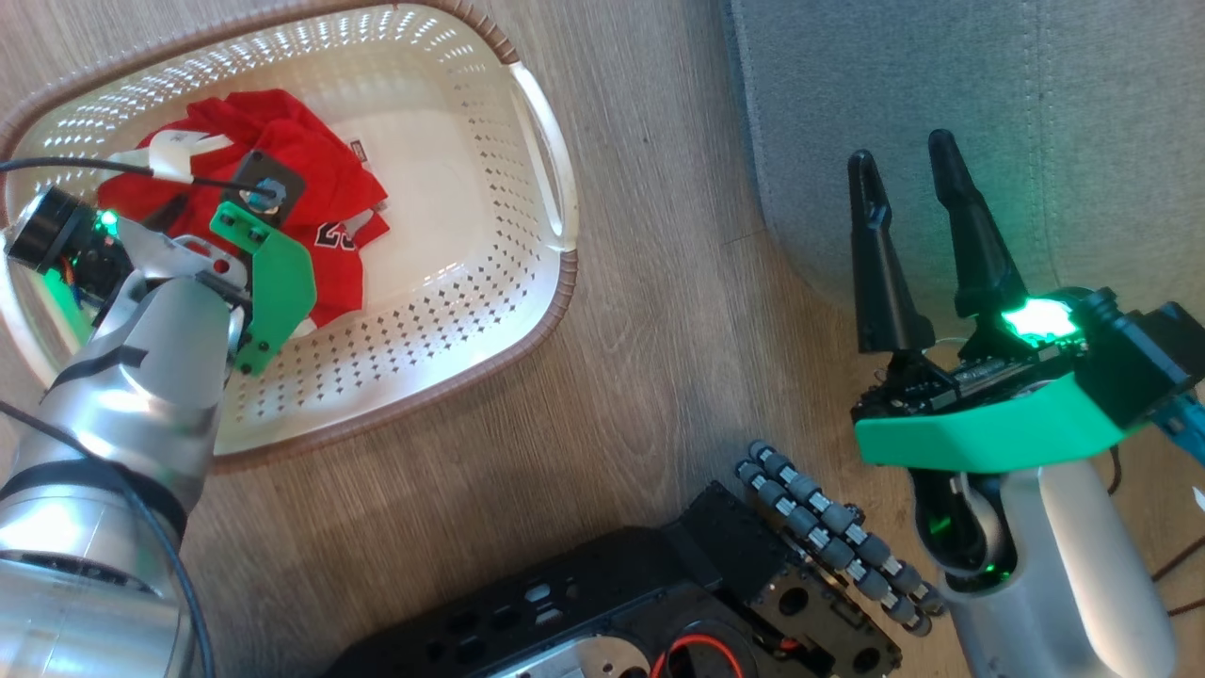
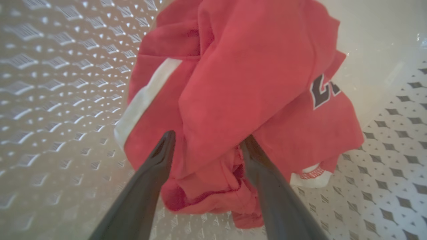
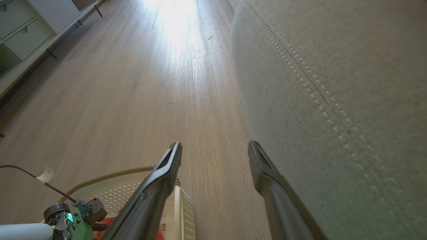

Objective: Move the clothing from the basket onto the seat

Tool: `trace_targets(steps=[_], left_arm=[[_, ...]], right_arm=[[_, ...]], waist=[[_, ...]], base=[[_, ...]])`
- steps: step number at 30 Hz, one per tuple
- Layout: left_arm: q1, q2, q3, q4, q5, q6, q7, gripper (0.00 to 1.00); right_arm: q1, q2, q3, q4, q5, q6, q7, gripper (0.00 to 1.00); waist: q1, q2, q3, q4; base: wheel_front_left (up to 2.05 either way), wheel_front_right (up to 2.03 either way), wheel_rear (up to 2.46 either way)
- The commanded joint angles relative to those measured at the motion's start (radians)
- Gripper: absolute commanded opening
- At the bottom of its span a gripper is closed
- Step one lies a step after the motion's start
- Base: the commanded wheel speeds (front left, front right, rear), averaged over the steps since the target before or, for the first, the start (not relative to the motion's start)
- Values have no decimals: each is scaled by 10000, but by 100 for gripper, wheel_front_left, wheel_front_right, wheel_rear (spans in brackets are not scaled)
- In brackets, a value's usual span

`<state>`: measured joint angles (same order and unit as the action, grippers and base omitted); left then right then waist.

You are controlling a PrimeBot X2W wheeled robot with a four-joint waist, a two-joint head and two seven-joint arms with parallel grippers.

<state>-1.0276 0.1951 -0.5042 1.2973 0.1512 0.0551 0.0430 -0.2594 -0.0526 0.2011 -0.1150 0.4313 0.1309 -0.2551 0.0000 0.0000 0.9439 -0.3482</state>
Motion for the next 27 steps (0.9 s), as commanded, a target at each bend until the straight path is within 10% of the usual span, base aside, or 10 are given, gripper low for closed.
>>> trace_targets(steps=[1,6,7,8,27], left_arm=[[62,227,177,-76,-33,-27,56,100],[21,189,152,-70,-194,-248,209,100],[24,178,162,-69,-246,-318,240,35],[29,174,142,-69,-269,-397,239,0],[1212,-5,385,-66,-1176,-255,-1190,0]], right_arm=[[355,23,233,-300,33,-2,-67,100],[343,23,321,-319,-87,-2,-67,100],[338,23,305,-322,-92,-2,-67,100],[331,23,289,-321,-90,-2,-67,100],[-554,24,441,472,144,-2,-67,100]], waist=[[0,0,22,4],[0,0,99,46],[0,0,103,56],[0,0,103,61],[0,0,-1682,43]], base=[[0,0,0],[0,0,0],[0,0,0],[0,0,0],[0,0,0]])
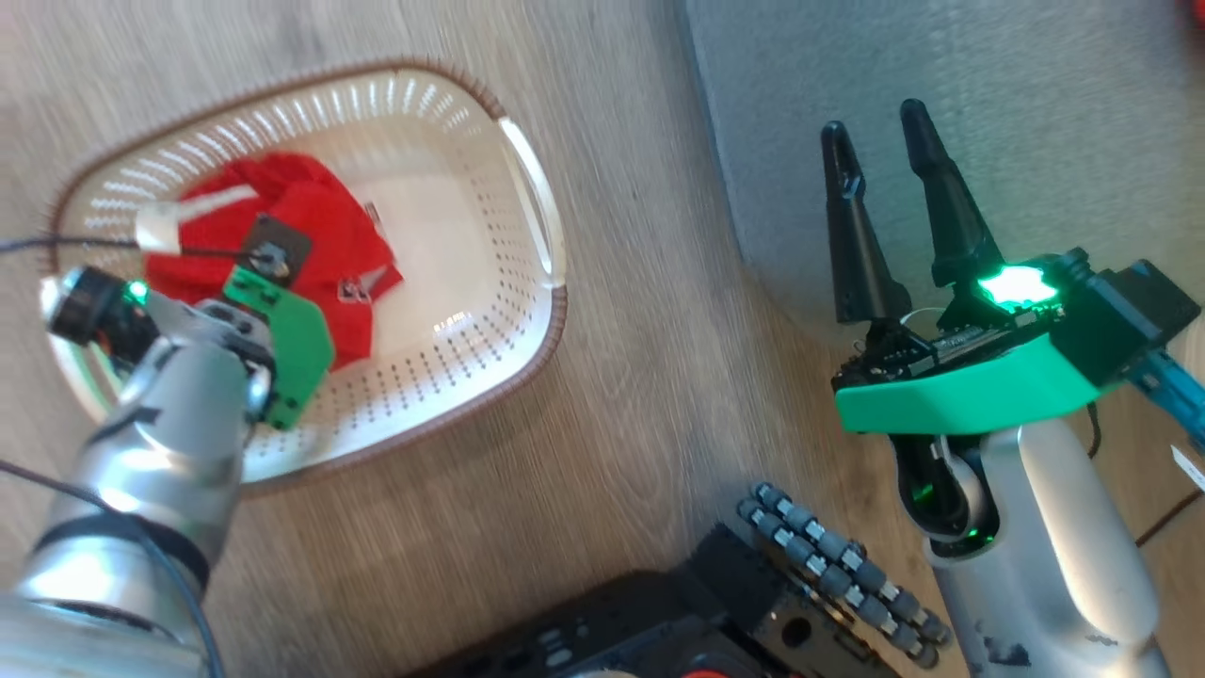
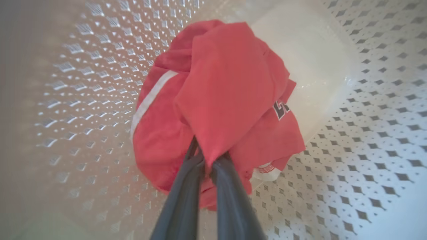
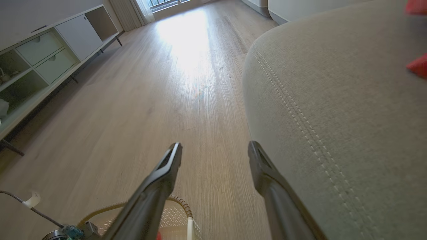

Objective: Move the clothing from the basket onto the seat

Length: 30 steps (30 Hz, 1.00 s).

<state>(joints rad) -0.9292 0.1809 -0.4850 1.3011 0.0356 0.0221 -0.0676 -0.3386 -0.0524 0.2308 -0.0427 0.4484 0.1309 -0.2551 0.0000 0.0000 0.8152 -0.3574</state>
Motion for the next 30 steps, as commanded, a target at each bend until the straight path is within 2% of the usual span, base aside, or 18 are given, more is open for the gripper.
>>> trace_targets(steps=[1,9,13,17,18,24,30], left_arm=[[350,60,200,-104,-74,69,-224,0],[1325,-519,685,-121,-899,132,-1605,0],[1658,-658,939,-313,-1274,30,-1869,0],[2484,-761,1536,-2044,-1870,189,-1936,0],[2484,-761,1536,-2044,-1870,189,-1936,0],[3784,-809,2197,-4654,-2095,444,-1939,0],[4884,-881,3105,-7383,-2070,491,-1940,0]], right_arm=[[244,22,92,-154,-63,-2,-67,100],[426,22,-60,450,-420,-2,-67,100],[578,22,-98,563,-509,-2,-67,100],[857,-49,-175,752,-550,-2,-67,100],[857,-49,-175,752,-550,-2,-67,100],[1222,-216,-218,943,-394,-2,-67,100],[1539,-311,-195,1051,-249,-2,-67,100]], waist=[[0,0,-646,215],[0,0,-2660,800],[0,0,-3431,1058],[0,0,-4614,1380],[0,0,-4614,1380],[0,0,-5760,1683],[0,0,-6615,1938]], base=[[0,0,0],[0,0,0],[0,0,0],[0,0,0],[0,0,0],[0,0,0],[0,0,0]])
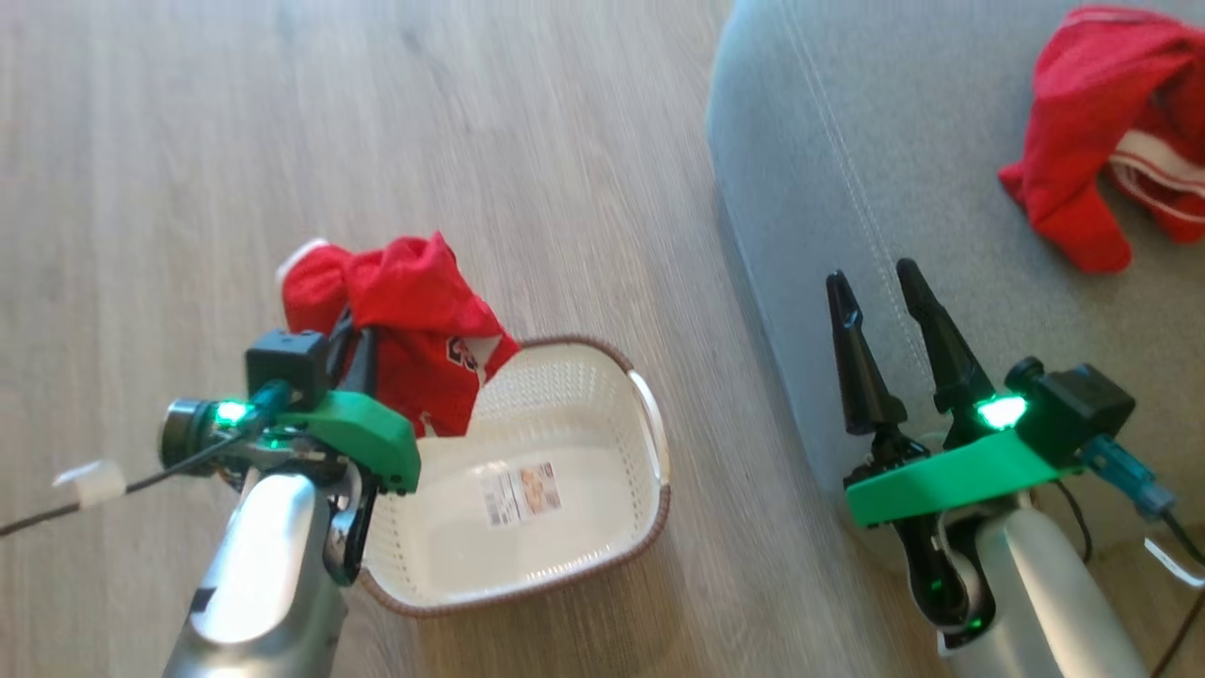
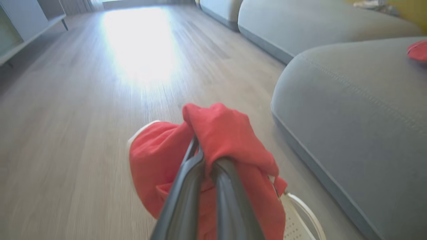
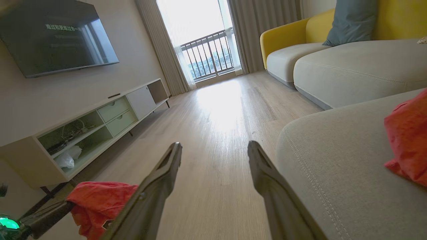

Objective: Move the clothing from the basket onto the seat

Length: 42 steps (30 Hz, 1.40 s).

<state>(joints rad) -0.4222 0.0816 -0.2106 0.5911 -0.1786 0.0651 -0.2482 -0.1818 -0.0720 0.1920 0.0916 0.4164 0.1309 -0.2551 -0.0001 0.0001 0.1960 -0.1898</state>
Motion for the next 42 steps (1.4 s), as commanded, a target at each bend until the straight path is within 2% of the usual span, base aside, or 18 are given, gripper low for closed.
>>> trace_targets(steps=[1,6,10,15,22,28,35,38,42], left_arm=[[-25,89,505,-662,83,48,-134,0],[691,-135,1150,-2129,-298,-571,-134,0],[1119,-251,1614,-3157,-357,-723,-135,0],[1397,-303,2013,-4573,-374,-721,-135,0],[1627,-311,2085,-6735,-985,-392,-135,0],[1707,-312,1666,-7676,-1057,-367,-135,0],[1636,-312,997,-7904,-1006,-556,-135,0],[1637,-313,426,-7909,-1046,-727,-135,0],[1721,-313,-122,-7790,-1069,-695,-135,0]], right_arm=[[31,-140,206,-272,89,-2,-67,100],[330,-292,272,-174,177,-2,-67,100],[613,-337,247,-129,252,-2,-67,100],[834,-341,305,-154,286,-2,-67,100],[1010,-388,283,-209,358,-2,-67,100],[1147,-359,277,-235,315,-2,-67,100],[1114,-373,388,-287,309,-2,-67,100],[1113,-343,279,-348,328,-2,-67,100],[1122,-314,306,-343,290,-2,-67,100]], waist=[[1,-1,-559,298],[1,-1,-1221,431],[1,-1,-1653,505],[1,-1,-1853,558],[1,-1,-1925,545],[1,-1,-1969,590],[1,-1,-1931,632],[1,-1,-1864,699],[1,-1,-1801,732]], base=[[0,0,0],[0,0,0],[0,0,0],[0,0,0],[0,0,0],[0,0,0],[0,0,0],[0,0,0],[0,0,0]])
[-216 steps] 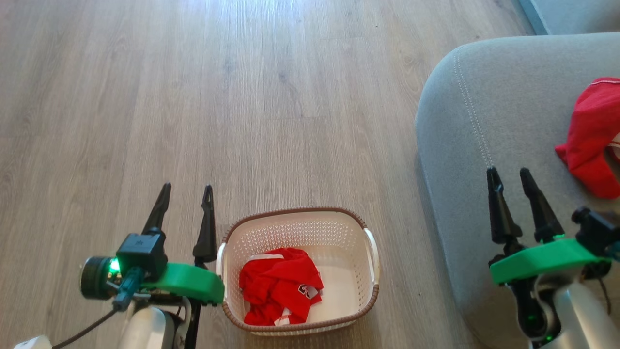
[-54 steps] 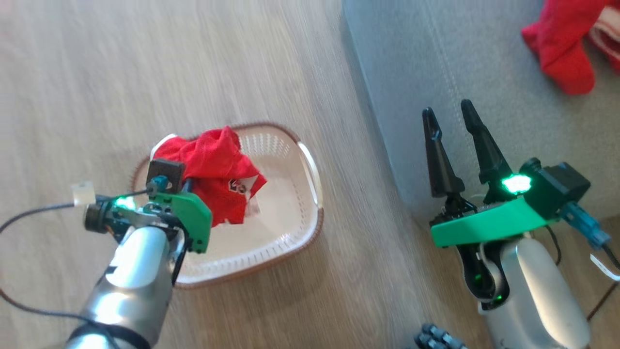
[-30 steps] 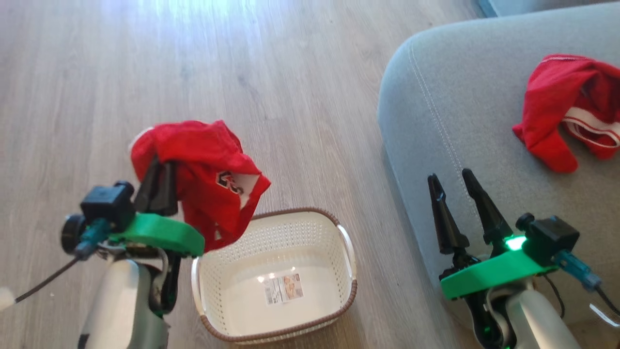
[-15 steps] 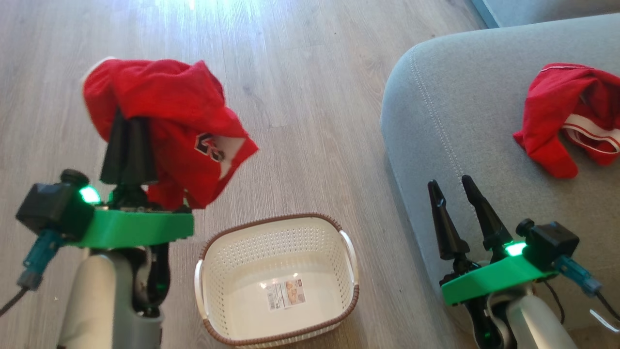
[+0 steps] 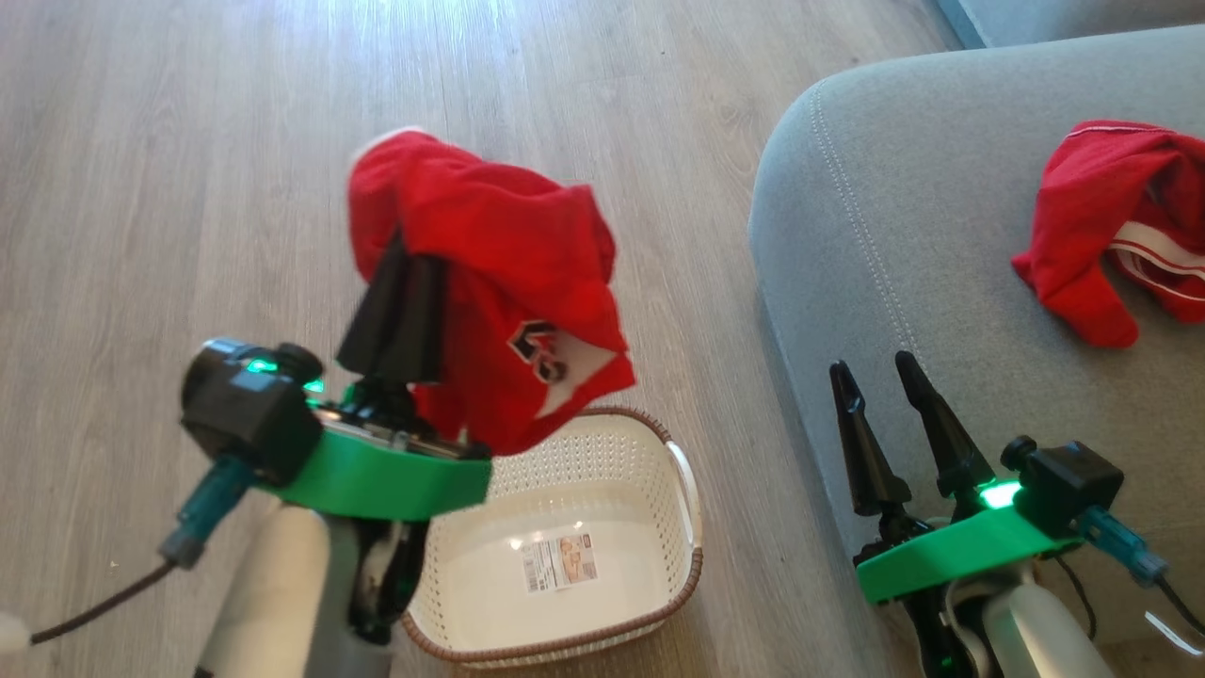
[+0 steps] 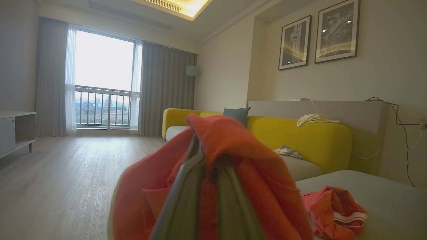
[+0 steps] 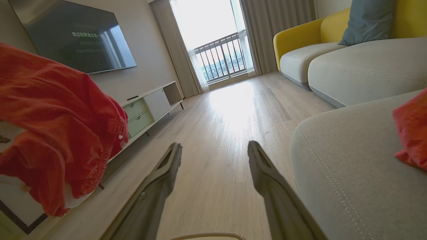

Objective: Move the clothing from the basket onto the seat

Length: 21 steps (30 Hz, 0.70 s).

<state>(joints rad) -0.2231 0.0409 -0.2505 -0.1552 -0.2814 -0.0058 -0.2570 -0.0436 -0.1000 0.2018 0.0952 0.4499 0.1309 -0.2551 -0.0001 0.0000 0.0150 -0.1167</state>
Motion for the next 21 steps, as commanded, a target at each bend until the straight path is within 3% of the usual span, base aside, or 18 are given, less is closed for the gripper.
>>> trace_targets(steps=[1,21], left_arm=[[-249,94,145,-295,-43,7,-47,0],[-216,93,-302,92,-117,-21,-47,0]], right_arm=[[-275,-26,211,-378,-47,-2,-67,100],[-365,112,127,-357,-6,-2,-67,100]], waist=[[1,0,21,3],[1,0,14,47]], base=[[0,0,0],[0,0,0]])
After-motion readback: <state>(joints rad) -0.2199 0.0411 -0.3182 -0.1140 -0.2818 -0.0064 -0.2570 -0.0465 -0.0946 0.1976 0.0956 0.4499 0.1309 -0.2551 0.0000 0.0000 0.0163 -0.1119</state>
